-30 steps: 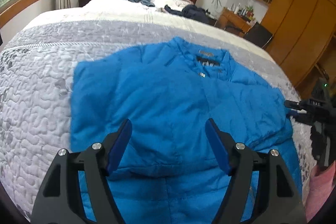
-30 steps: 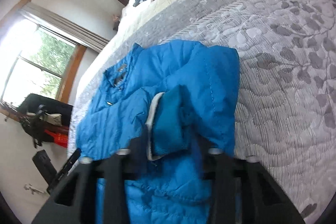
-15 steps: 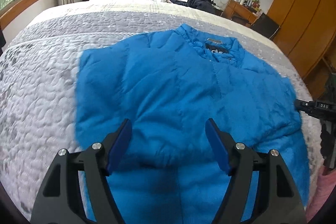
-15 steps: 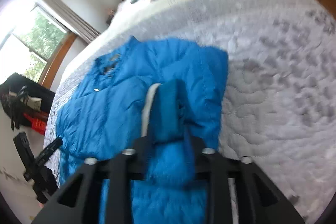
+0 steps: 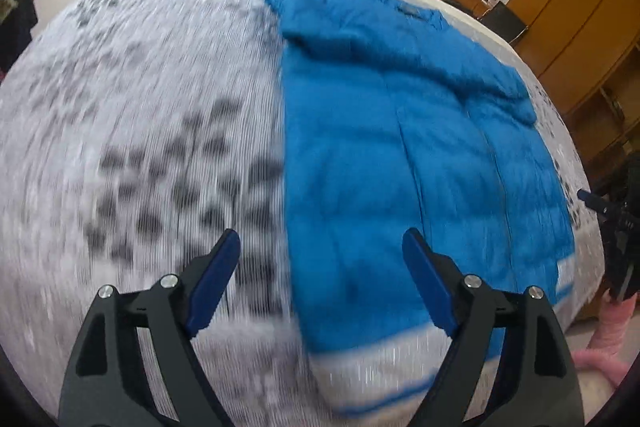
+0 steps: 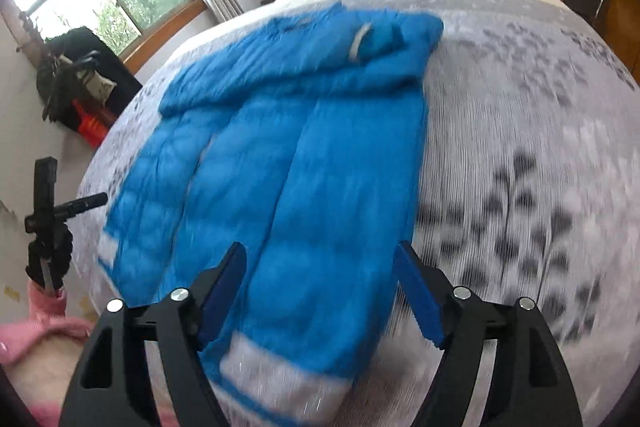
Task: Fold large clothes
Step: 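Move both tools to the jacket hem with its white sparkly band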
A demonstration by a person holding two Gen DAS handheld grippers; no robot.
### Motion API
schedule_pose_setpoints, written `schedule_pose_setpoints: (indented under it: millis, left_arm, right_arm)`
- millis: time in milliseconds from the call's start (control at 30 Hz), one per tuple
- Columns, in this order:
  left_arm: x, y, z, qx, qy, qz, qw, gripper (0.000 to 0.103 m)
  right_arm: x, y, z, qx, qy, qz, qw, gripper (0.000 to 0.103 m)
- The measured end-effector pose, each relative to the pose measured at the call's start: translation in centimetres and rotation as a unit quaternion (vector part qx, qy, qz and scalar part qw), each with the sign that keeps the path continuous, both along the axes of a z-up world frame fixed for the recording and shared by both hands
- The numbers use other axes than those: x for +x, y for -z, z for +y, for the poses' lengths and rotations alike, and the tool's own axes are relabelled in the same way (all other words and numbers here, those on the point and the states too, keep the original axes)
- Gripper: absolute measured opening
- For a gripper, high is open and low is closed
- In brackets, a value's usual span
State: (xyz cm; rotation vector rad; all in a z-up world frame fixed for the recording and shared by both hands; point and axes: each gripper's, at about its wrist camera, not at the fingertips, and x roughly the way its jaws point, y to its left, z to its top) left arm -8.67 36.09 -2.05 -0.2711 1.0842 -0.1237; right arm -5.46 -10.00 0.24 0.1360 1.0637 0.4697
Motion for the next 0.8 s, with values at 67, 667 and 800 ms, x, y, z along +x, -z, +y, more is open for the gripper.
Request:
schedule_pose_setpoints:
  millis: [67,667,800]
  left_arm:
    - [-1.8,0.7,-0.1,-0.012,-0.001,0.005,0.9999,0.084]
    - [-4.7,3.7,-2.4,-0.093,0.026,0.038,0.9946,0.082]
    - [-4.8,3.7,-2.9,-0.080,0.027,0.038,0.9957,0.071]
  right_arm:
    - [-1.7,0.8,0.0,0.001,0.002,0.006,1.000,0.078]
    - [-7.9,5.1,0.5,0.018,0.008,0.045,0.999,0.063]
    - [-7.7,5.1,0.3,0.028,0.013,0.043,0.999,0.049]
